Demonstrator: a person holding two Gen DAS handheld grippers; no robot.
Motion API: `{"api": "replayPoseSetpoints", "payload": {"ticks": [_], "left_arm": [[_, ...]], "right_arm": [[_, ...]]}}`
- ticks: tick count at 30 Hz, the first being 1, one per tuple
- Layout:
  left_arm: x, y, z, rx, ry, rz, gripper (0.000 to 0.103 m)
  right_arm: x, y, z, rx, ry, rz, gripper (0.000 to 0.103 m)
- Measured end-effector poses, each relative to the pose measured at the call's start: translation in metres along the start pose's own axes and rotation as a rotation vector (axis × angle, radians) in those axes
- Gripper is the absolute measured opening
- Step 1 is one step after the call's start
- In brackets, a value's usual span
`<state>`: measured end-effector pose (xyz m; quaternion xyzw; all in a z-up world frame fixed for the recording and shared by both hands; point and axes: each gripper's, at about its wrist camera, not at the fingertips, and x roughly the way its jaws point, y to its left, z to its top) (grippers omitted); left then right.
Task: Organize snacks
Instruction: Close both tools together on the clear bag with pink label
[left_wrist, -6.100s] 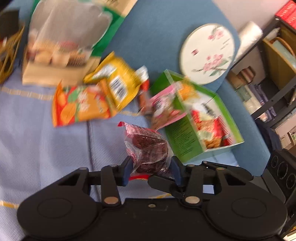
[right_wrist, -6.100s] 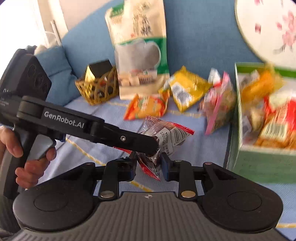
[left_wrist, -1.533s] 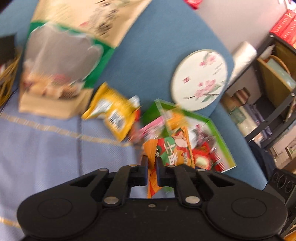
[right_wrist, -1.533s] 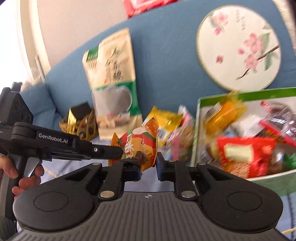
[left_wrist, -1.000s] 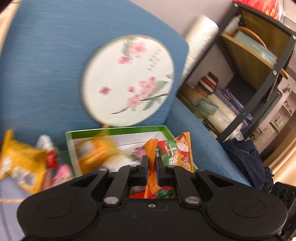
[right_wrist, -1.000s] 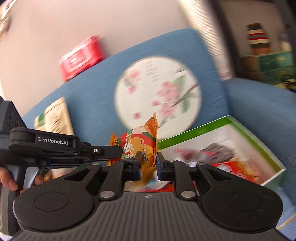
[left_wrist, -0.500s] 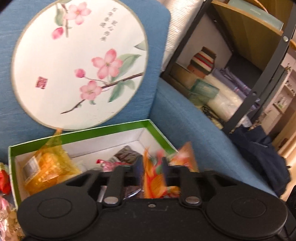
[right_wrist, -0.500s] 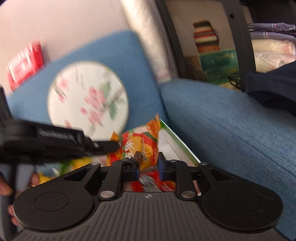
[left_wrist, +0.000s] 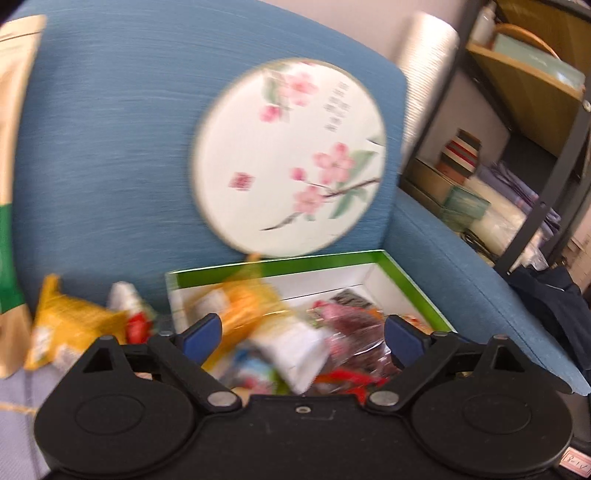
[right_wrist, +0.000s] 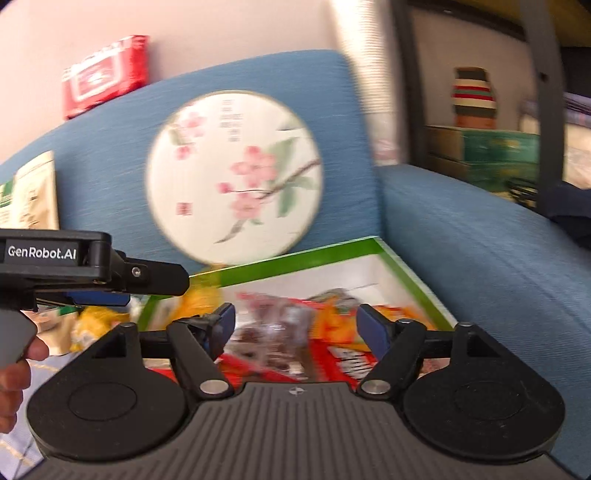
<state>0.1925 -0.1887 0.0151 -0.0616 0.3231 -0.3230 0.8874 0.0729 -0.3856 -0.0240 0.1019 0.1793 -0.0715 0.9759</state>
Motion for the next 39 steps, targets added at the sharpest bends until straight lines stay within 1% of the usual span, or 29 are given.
{"api": "replayPoseSetpoints", "payload": {"ticks": [4,6,10,14,17,20,22,25,27,28,30,31,33,34,36,37,39], "left_arm": [[-0.027,0.026,-0.007,-0.022,-0.003,0.059,0.103],[-0.041,0.042,-0.010,-0.035,-0.005,0.092,0.103],[-0.064,0.075,-0.021,-0.067,0.005,0.158,0.103],[-0.071,0.106,-0.033,-0.103,0.027,0.223,0.103],[-0.067,0.121,-0.036,-0.122,0.032,0.249,0.103],[-0.059,0.129,-0.036,-0.165,0.040,0.222,0.103],[-0.051,0.127,-0.034,-0.189,0.048,0.180,0.103],[-0.038,0.114,-0.029,-0.174,0.062,0.094,0.103],[-0.027,0.101,-0.026,-0.143,0.071,0.059,0.100],[-0.020,0.094,-0.025,-0.122,0.081,0.044,0.097],[-0.006,0.087,-0.025,-0.087,0.108,0.036,0.087],[0.001,0.088,-0.026,-0.095,0.123,0.034,0.084],[0.008,0.093,-0.030,-0.146,0.141,0.014,0.069],[0.008,0.095,-0.032,-0.164,0.136,0.020,0.067],[0.003,0.102,-0.036,-0.195,0.140,-0.016,0.062],[-0.002,0.103,-0.038,-0.203,0.142,-0.024,0.061],[-0.018,0.104,-0.044,-0.193,0.146,-0.042,0.057]], "right_arm": [[-0.004,0.022,-0.001,-0.049,0.014,0.073,0.103],[-0.007,0.032,-0.002,-0.054,0.025,0.107,0.103],[-0.008,0.050,-0.006,-0.015,0.063,0.235,0.103],[-0.006,0.079,-0.016,-0.028,0.118,0.367,0.103],[-0.011,0.104,-0.025,-0.091,0.132,0.423,0.103],[-0.016,0.122,-0.031,-0.166,0.123,0.443,0.103],[-0.017,0.126,-0.032,-0.203,0.117,0.432,0.103],[-0.014,0.124,-0.032,-0.218,0.111,0.404,0.103],[-0.010,0.118,-0.031,-0.200,0.115,0.388,0.103],[-0.008,0.116,-0.030,-0.191,0.115,0.380,0.103],[-0.007,0.112,-0.031,-0.179,0.117,0.365,0.103],[-0.006,0.110,-0.031,-0.177,0.122,0.362,0.103],[-0.004,0.110,-0.033,-0.177,0.137,0.360,0.103],[-0.003,0.110,-0.033,-0.180,0.142,0.363,0.103],[-0.003,0.112,-0.033,-0.195,0.152,0.374,0.103],[-0.004,0.113,-0.033,-0.199,0.153,0.380,0.103],[-0.005,0.115,-0.033,-0.207,0.158,0.396,0.103]]}}
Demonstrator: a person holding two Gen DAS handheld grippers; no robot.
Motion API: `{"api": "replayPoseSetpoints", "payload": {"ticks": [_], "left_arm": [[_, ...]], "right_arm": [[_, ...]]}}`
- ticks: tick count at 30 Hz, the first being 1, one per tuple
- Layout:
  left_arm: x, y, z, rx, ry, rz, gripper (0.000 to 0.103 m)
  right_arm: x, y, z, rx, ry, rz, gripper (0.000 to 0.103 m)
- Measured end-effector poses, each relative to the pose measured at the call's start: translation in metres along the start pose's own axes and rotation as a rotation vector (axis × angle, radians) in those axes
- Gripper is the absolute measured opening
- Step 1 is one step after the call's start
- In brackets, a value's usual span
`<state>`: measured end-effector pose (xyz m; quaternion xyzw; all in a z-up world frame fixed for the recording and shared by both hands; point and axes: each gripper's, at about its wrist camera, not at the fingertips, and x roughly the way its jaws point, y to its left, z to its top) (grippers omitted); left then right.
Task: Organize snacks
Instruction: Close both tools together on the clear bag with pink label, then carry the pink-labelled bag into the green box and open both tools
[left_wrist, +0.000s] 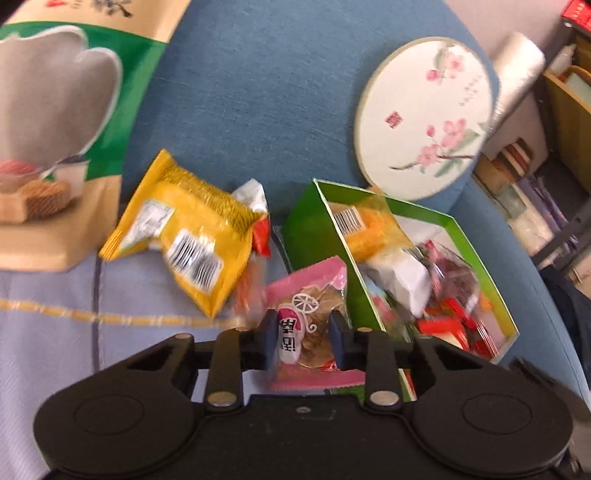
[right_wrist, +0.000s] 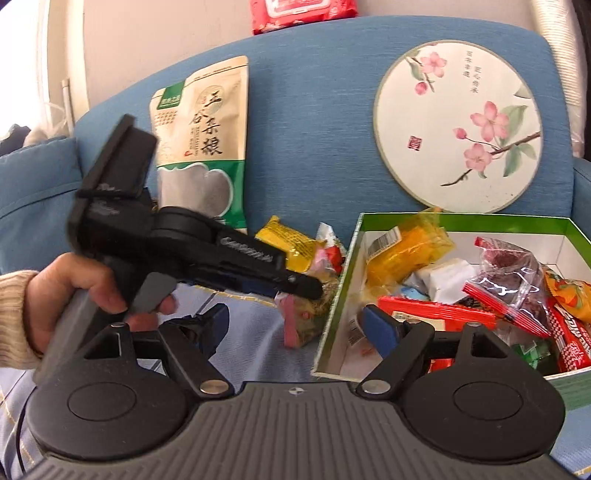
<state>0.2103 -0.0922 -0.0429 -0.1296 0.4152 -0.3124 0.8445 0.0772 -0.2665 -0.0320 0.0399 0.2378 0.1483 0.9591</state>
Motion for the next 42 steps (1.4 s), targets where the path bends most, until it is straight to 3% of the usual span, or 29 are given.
{"api": "replayPoseSetpoints", "payload": {"ticks": [4,7,10,12,16,23,26,31,35,36,37,40,41,42], "left_arm": [[-0.034,0.006,-0.028,0.022,0.044,0.018,0.052],[-0.061,0.025,-0.047,-0.027,0.045,0.037,0.053],[-0.087,0.038,-0.059,-0.051,0.014,0.082,0.067],[-0.102,0.043,-0.059,-0.074,-0.025,0.083,0.103],[-0.110,0.040,-0.050,-0.062,-0.096,0.096,0.103],[-0.077,0.043,-0.044,-0.096,-0.046,0.052,0.103],[-0.066,0.043,-0.043,-0.093,-0.031,0.042,0.103],[-0.054,0.050,-0.043,-0.099,-0.003,0.035,0.103],[-0.053,0.055,-0.048,-0.117,-0.001,0.016,0.103],[-0.053,0.055,-0.049,-0.108,-0.003,0.015,0.101],[-0.053,0.054,-0.050,-0.098,-0.004,0.017,0.100],[-0.055,0.050,-0.050,-0.104,-0.002,0.006,0.086],[-0.057,0.047,-0.050,-0.102,0.000,-0.009,0.069],[-0.060,0.043,-0.049,-0.097,-0.004,-0.009,0.069]], "right_arm": [[0.002,0.006,0.000,-0.009,0.037,0.051,0.103],[0.001,0.021,-0.003,-0.068,0.071,0.103,0.103],[-0.001,0.036,-0.004,-0.130,0.094,0.166,0.103],[0.001,0.041,-0.007,-0.134,0.115,0.188,0.103],[0.013,0.048,-0.015,-0.104,0.149,0.204,0.103],[0.028,0.054,-0.027,-0.102,0.132,0.131,0.103],[0.031,0.054,-0.028,-0.125,0.106,0.100,0.098],[0.042,0.058,-0.031,-0.179,0.107,0.057,0.080],[0.052,0.056,-0.032,-0.178,0.125,0.029,0.072],[0.054,0.055,-0.033,-0.181,0.128,0.019,0.064],[0.055,0.055,-0.033,-0.182,0.129,0.010,0.048],[0.056,0.053,-0.033,-0.171,0.133,0.006,0.034],[0.055,0.054,-0.032,-0.170,0.130,0.004,0.033],[0.053,0.055,-0.031,-0.171,0.127,0.011,0.030]]}}
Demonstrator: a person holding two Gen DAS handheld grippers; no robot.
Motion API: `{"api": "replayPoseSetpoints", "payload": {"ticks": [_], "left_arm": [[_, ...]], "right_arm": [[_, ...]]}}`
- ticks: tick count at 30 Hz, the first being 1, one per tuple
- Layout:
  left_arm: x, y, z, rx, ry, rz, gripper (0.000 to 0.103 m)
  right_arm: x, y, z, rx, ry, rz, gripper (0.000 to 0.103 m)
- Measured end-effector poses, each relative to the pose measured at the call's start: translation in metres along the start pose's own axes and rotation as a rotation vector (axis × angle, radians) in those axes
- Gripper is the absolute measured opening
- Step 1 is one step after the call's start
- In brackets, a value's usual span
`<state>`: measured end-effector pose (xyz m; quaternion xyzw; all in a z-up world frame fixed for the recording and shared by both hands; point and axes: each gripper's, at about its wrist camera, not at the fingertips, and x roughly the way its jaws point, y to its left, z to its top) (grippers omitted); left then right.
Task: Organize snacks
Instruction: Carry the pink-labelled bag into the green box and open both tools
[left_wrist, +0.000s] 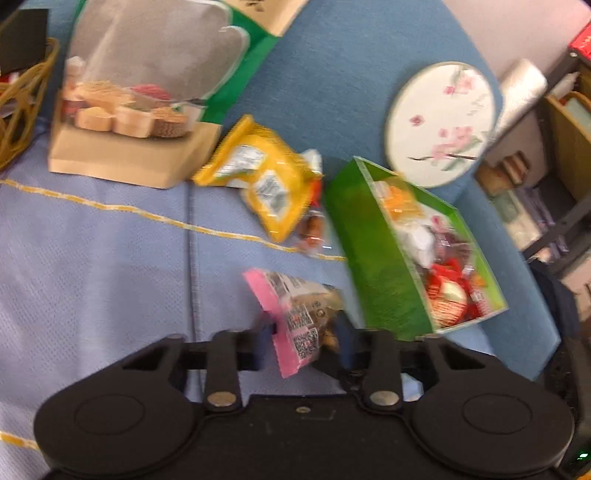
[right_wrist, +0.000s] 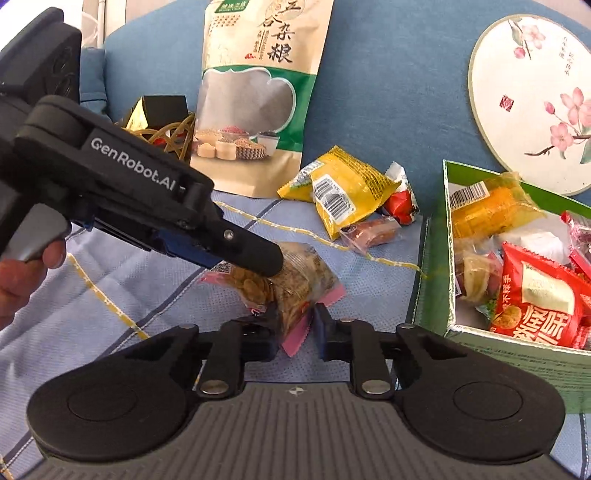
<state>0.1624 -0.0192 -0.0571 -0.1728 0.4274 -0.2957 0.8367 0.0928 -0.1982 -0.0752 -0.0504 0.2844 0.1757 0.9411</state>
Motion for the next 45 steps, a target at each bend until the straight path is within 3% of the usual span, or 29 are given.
{"api": "replayPoseSetpoints", "payload": {"ticks": [4,11,17,24,31,32,33,35,36,39,43,45], "left_arm": [[-0.014,-0.023,0.007,0.068,-0.036,0.018,0.067],[-0.025,-0.069,0.032,0.171,-0.078,-0.038,0.067],[-0.005,-0.109,0.053,0.233,-0.091,-0.122,0.066],[0.038,-0.144,0.069,0.275,-0.080,-0.186,0.067],[0.073,-0.145,0.073,0.267,-0.063,-0.210,0.067],[0.077,-0.143,0.073,0.267,-0.062,-0.199,0.073],[0.081,-0.142,0.071,0.277,-0.062,-0.168,0.086],[0.087,-0.139,0.067,0.311,-0.069,-0.072,0.101],[0.089,-0.136,0.065,0.320,-0.064,-0.042,0.103],[0.087,-0.120,0.062,0.284,-0.047,-0.023,0.103],[0.070,-0.107,0.060,0.269,-0.062,0.014,0.103],[0.056,-0.100,0.061,0.259,-0.091,0.034,0.103]], "right_arm": [[-0.013,0.001,0.006,-0.006,-0.046,-0.007,0.029],[-0.053,-0.022,0.021,0.046,-0.175,-0.039,0.029],[-0.078,-0.059,0.028,0.116,-0.260,-0.116,0.029],[-0.088,-0.103,0.029,0.190,-0.285,-0.222,0.029],[-0.079,-0.124,0.023,0.234,-0.254,-0.282,0.029],[-0.076,-0.126,0.023,0.235,-0.247,-0.287,0.029],[-0.071,-0.126,0.023,0.229,-0.233,-0.298,0.030],[-0.059,-0.123,0.020,0.192,-0.189,-0.316,0.042],[-0.053,-0.121,0.019,0.169,-0.168,-0.331,0.044],[-0.043,-0.112,0.016,0.104,-0.135,-0.342,0.057],[-0.048,-0.103,0.018,0.061,-0.177,-0.347,0.098],[-0.052,-0.100,0.018,0.062,-0.189,-0.336,0.099]]}}
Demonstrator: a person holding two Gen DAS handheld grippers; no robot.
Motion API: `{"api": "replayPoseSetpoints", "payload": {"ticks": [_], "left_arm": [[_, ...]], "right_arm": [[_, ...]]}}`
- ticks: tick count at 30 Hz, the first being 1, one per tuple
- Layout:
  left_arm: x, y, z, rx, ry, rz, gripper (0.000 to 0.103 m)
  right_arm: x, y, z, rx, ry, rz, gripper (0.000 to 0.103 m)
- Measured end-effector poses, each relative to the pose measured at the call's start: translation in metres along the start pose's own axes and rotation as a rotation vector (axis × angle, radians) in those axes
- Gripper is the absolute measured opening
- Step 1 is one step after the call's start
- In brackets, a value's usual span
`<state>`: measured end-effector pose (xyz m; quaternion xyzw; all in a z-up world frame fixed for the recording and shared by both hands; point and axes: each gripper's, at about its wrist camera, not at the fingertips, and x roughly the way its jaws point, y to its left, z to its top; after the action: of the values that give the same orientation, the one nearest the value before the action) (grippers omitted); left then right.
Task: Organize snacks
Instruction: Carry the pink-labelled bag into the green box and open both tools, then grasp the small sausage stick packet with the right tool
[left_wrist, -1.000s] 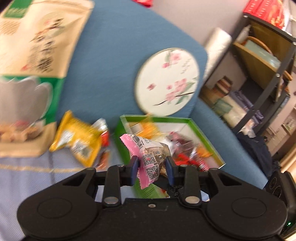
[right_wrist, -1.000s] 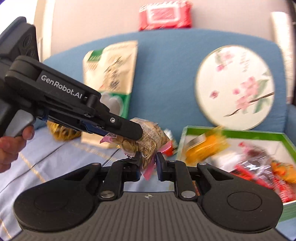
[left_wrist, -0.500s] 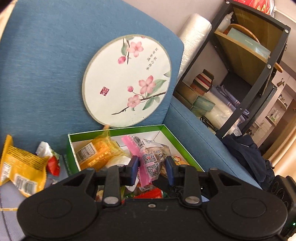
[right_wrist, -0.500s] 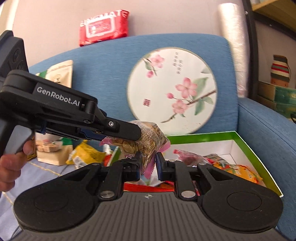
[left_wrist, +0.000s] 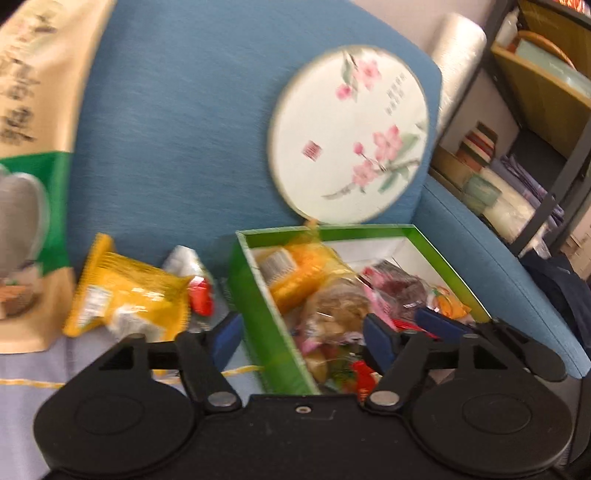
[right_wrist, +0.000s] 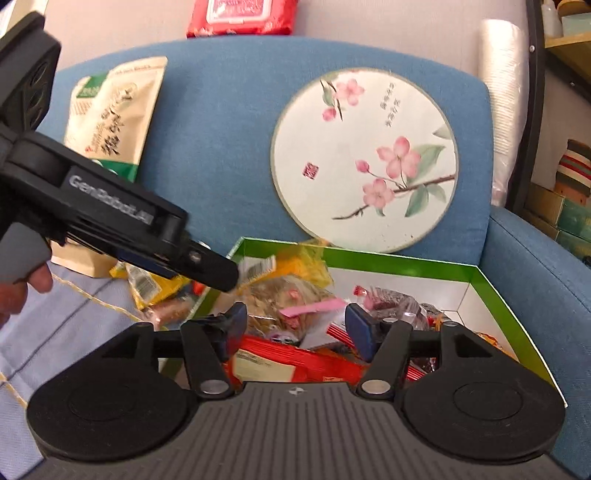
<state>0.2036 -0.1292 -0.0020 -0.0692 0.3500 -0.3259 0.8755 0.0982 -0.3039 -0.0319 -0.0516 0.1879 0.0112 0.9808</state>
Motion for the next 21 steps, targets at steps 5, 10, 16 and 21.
{"api": "replayPoseSetpoints", "payload": {"ticks": [5,10,16,21], "left_arm": [[-0.029,0.026,-0.001,-0.031,-0.049,0.096,0.103],[-0.034,0.051,-0.010,-0.078,-0.029,0.144,0.103],[-0.011,0.054,-0.019,-0.069,0.014,0.123,0.103],[0.021,0.050,-0.025,-0.054,0.054,0.091,0.076]], "right_arm": [[-0.013,0.009,0.002,0.045,-0.029,0.072,0.103],[-0.019,0.024,0.003,0.096,-0.020,0.202,0.103],[-0.018,0.036,0.002,0.083,0.001,0.227,0.103],[-0.013,0.026,0.000,0.122,0.032,0.190,0.103]]}}
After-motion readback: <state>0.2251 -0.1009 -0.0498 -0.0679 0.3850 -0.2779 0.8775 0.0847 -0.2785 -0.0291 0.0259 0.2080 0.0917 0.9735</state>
